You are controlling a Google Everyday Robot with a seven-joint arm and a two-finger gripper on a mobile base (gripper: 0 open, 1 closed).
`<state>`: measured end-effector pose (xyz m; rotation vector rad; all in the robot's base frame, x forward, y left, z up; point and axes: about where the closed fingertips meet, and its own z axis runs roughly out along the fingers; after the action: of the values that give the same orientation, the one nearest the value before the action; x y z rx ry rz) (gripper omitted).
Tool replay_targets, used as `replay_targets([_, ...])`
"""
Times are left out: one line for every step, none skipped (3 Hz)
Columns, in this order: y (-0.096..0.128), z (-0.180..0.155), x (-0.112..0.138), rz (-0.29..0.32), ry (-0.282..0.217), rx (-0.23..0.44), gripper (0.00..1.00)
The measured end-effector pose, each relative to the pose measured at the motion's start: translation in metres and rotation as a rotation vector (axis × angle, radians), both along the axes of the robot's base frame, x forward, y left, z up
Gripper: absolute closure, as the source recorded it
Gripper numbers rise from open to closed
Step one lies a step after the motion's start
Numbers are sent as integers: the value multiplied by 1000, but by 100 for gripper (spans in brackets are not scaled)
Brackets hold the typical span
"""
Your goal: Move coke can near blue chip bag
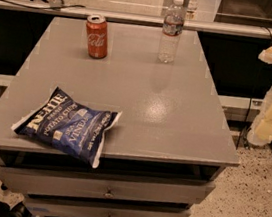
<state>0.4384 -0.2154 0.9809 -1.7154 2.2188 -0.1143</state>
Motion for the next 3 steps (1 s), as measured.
replay_targets([0,0,0,0,0,0,0])
replay_targets([6,-5,7,-6,8,84,0])
replay_targets([39,-21,24,-15,17,284,0])
